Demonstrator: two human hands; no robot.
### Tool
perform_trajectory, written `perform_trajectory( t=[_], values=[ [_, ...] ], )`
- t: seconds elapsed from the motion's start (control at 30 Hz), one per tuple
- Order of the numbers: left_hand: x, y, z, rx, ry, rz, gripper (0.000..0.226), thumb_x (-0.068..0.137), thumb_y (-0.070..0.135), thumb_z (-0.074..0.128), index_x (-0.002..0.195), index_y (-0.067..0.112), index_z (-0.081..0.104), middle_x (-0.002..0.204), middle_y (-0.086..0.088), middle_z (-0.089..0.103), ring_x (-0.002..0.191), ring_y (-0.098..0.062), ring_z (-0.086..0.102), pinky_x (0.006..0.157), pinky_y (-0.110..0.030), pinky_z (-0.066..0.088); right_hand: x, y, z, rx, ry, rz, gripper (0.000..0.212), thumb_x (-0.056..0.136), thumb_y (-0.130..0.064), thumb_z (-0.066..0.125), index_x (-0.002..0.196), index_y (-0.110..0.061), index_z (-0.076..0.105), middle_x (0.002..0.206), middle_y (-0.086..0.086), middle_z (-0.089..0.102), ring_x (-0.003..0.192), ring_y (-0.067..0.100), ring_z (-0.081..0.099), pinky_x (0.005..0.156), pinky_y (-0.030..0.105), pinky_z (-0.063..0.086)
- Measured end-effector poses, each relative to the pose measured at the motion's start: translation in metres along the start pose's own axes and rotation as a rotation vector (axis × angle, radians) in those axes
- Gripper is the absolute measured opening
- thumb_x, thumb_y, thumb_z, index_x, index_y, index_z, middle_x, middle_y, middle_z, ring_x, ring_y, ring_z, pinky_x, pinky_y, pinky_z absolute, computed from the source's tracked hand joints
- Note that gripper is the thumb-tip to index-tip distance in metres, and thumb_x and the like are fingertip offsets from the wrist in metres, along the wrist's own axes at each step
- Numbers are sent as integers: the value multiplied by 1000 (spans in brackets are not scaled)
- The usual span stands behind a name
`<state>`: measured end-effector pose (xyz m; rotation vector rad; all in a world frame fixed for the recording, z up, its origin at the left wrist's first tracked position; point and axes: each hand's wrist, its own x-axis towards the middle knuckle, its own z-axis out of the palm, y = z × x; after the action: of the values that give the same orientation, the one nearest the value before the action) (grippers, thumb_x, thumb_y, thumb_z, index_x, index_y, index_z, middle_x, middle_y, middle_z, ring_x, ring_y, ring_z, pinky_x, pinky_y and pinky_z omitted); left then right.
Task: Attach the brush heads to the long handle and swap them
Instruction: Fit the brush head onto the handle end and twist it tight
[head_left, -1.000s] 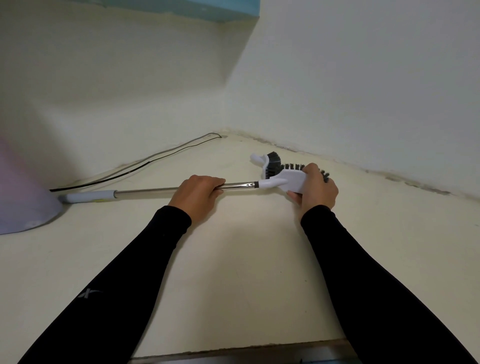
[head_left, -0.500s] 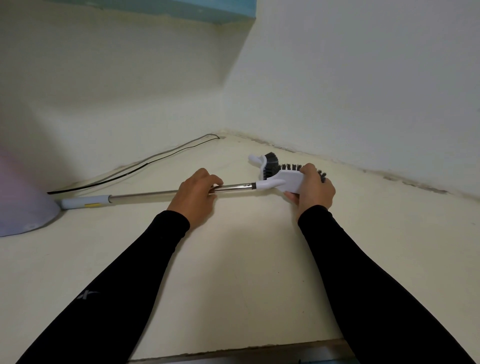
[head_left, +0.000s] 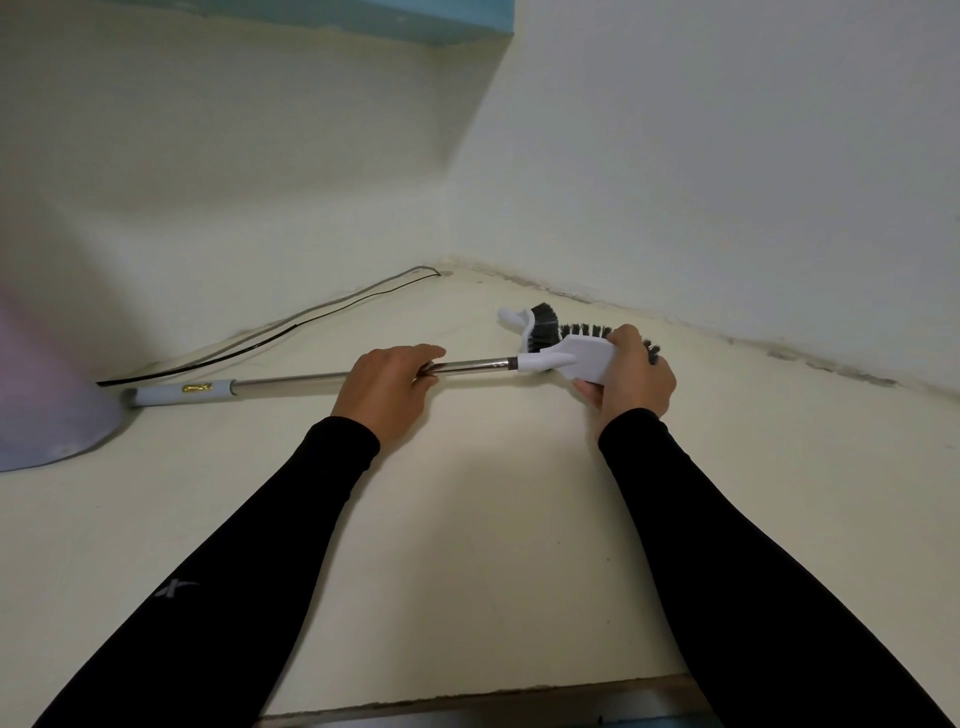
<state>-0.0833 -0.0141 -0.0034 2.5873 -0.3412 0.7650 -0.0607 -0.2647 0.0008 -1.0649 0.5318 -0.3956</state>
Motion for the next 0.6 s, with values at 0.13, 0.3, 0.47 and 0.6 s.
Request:
perform_trajectory(
  t=[0.13,0.3,0.47,0.6],
  values=[
    [-2,1,0,3,-9,47,26,92,12,61,117,16,61,102,-5,74,97,-30,67,87,-41,51,-1,0,0,8,11,-8,44,62,-42,69,94,-12,69,90,3,72,80,21,72,51,28,58],
    [-2,1,1,65,-40,55,16,96,15,53,109,14,62,99,-2,73,94,-30,65,84,-45,48,-2,-1,0,12,19,-13,38,66,-41,70,92,-13,68,90,2,71,79,19,71,51,27,58],
    [0,0,2,106,-98,42,20,100,21,45,111,19,61,103,1,68,98,-29,57,86,-47,45,-4,-2,-1,17,15,-14,34,67,-40,70,90,-15,65,92,3,71,80,20,71,51,26,57],
    [-2,-1,4,23,-77,24,20,90,25,64,109,23,63,104,3,57,99,-21,58,90,-46,43,-4,-2,-2,6,23,-13,34,67,-40,70,89,-16,65,91,2,70,79,19,70,51,26,57]
  ],
)
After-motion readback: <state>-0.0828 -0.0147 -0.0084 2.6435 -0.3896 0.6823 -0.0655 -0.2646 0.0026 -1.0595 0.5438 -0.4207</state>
